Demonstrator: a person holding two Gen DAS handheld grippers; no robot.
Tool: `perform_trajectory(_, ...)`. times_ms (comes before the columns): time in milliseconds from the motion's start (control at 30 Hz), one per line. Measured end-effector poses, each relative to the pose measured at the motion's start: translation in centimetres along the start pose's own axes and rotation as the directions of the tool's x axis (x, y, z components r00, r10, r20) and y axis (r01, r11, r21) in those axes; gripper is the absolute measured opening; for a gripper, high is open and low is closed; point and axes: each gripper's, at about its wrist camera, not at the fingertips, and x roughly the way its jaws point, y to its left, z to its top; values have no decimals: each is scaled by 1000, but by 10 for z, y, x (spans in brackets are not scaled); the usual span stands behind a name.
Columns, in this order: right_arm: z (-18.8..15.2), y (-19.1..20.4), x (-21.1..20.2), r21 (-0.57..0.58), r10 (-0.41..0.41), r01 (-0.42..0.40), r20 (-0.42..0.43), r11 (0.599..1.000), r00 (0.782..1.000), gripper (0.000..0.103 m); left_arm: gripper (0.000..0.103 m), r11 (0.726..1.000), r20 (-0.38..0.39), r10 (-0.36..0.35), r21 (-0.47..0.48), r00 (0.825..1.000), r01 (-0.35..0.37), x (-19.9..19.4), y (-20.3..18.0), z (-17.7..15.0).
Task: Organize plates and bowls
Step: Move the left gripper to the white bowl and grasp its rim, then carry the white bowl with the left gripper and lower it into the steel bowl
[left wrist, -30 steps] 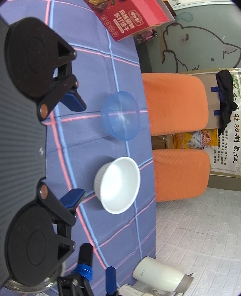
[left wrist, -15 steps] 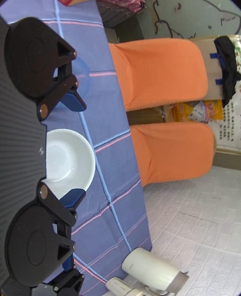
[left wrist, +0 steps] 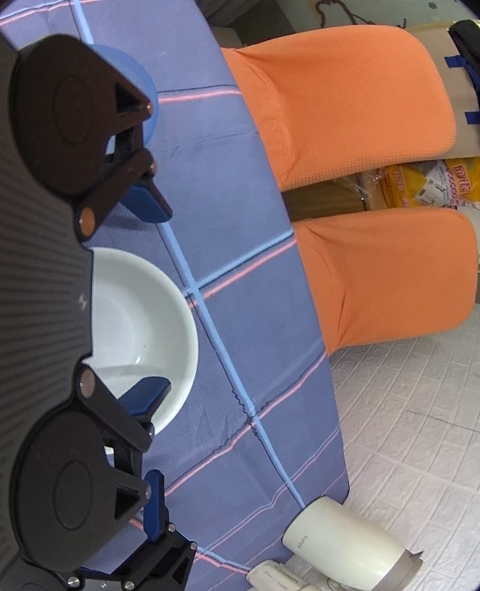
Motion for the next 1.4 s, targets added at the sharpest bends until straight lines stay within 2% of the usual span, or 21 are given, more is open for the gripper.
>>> perform_trajectory(133, 3, 4, 8, -28, 25, -25, 7, 999, 1000, 82, 90, 1000, 6, 4, 11, 1000, -4, 7, -1, 0)
perform_trajectory(267, 4, 6, 12, -62, 16, -15, 8, 998, 1000, 82, 90, 1000, -6, 20, 18, 1000, -20, 14, 0, -2)
perform_trajectory(533, 18, 15, 21, -121, 26, -23, 23, 992, 999, 82, 90, 1000, -15, -22, -14, 1000, 22, 18, 1, -7)
perform_trajectory(700, 19, 15, 28, -137, 17, -11, 38, 990, 999, 82, 89, 1000, -6, -15, -8, 1000, 15, 19, 0, -9)
perform_trajectory(733, 19, 15, 30, -145, 13, -7, 41, 989, 999, 82, 85, 1000, -3, -16, -8, 1000, 16, 19, 0, -9)
perform_trajectory(767, 20, 16, 32, -156, 5, 1, 41, 988, 999, 82, 76, 1000, -4, -18, -7, 1000, 18, 20, -1, -9)
perform_trajectory(900, 20, 17, 36, -174, -10, 16, 39, 985, 999, 82, 65, 1000, -7, -22, 0, 1000, 22, 21, 0, -11)
perform_trajectory(967, 19, 17, 35, -167, -1, 8, 42, 986, 999, 82, 52, 1000, -2, -18, 8, 1000, 18, 20, -1, -12)
perform_trajectory(1100, 20, 18, 30, -153, 21, -10, 73, 988, 997, 82, 50, 999, -10, -53, 12, 999, 53, 17, -5, -15)
perform_trajectory(1400, 22, 15, 23, -147, 9, 6, 103, 989, 995, 82, 50, 998, -4, -47, 32, 999, 47, 15, -16, -20)
